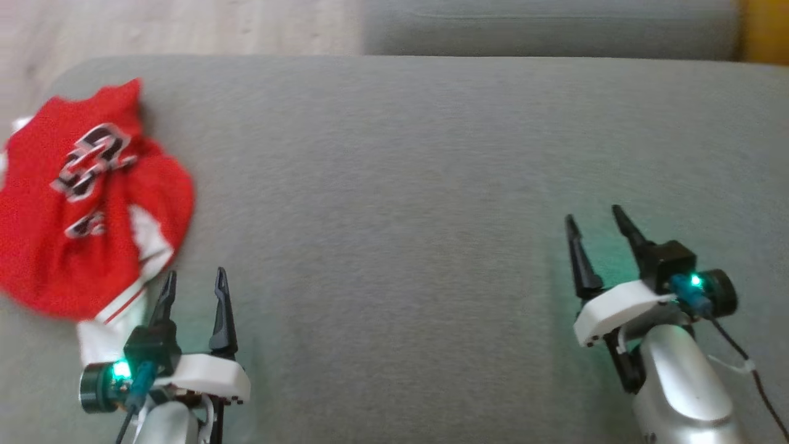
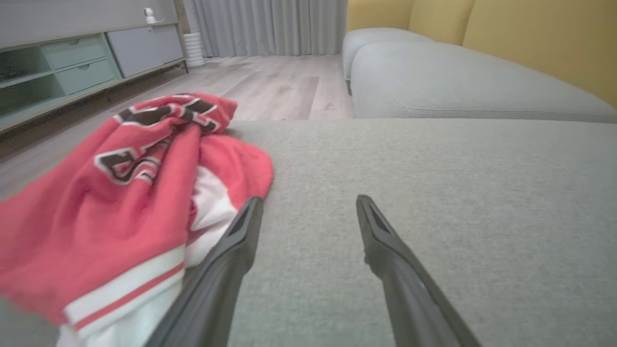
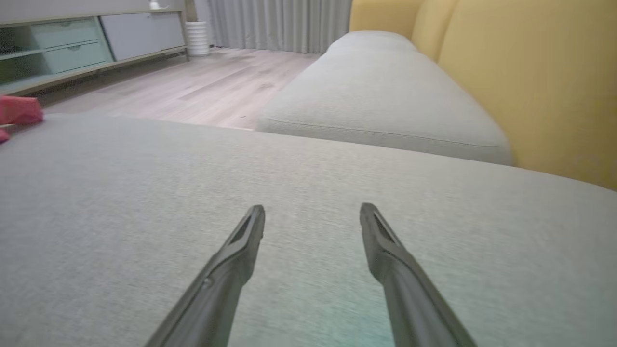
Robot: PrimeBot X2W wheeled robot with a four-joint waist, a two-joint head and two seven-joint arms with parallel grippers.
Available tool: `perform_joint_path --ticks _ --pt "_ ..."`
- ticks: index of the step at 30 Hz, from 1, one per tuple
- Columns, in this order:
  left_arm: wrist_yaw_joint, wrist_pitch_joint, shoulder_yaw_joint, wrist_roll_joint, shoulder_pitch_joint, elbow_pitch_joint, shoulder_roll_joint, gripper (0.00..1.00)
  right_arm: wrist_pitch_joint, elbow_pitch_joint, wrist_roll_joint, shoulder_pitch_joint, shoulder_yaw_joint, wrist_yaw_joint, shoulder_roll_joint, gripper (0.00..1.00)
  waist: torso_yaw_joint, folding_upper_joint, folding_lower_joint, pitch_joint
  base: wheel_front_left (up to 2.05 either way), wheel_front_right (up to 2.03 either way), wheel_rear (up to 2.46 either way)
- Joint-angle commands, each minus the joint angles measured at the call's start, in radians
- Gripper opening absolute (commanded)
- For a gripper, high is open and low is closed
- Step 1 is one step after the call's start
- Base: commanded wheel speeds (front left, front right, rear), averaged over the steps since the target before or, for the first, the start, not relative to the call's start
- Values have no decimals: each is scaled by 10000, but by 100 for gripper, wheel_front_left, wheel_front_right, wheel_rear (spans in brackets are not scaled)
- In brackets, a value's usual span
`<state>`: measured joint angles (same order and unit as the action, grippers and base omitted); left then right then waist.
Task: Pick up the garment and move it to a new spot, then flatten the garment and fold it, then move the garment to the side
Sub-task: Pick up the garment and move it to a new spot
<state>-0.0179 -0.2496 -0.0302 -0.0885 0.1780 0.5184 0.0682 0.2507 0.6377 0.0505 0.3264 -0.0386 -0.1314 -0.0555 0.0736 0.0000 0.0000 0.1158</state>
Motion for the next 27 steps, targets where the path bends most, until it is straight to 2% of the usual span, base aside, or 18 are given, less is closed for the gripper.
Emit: perform_joint_path --ticks 1,7,12,20,24,25,26,27 --pt "30 -122 398 -46 211 -188 69 100 111 -300 -116 373 -416 7 51 100 768 0 0 121 0 0 0" --pt "73 -122 848 -198 -256 0 -2 100 111 -176 -610 361 -1433 7 52 100 2542 0 0 121 0 0 0" --pt "52 -122 1357 -265 -709 67 85 100 111 -9 -1040 492 -2310 7 52 100 3441 0 0 153 0 0 0" --pt "-113 -122 1767 -210 -446 -204 294 100 111 9 -1210 706 -2844 7 52 100 3613 0 0 480 0 0 0" --pt "-289 -122 2043 -306 174 -532 653 100 111 -37 -1026 804 -2857 7 52 100 3464 0 0 797 0 0 0" --pt "-529 -122 2169 -403 768 -751 1001 100 111 -103 -886 931 -2815 7 46 100 3356 0 0 1067 0 0 0" --pt "-529 -122 2169 -403 768 -751 1001 100 111 -103 -886 931 -2815 7 46 100 3356 0 0 1067 0 0 0" --pt "-668 -122 2128 -381 1104 -779 1252 100 111 -171 -827 1011 -2801 7 38 100 3289 0 0 1242 0 0 0"
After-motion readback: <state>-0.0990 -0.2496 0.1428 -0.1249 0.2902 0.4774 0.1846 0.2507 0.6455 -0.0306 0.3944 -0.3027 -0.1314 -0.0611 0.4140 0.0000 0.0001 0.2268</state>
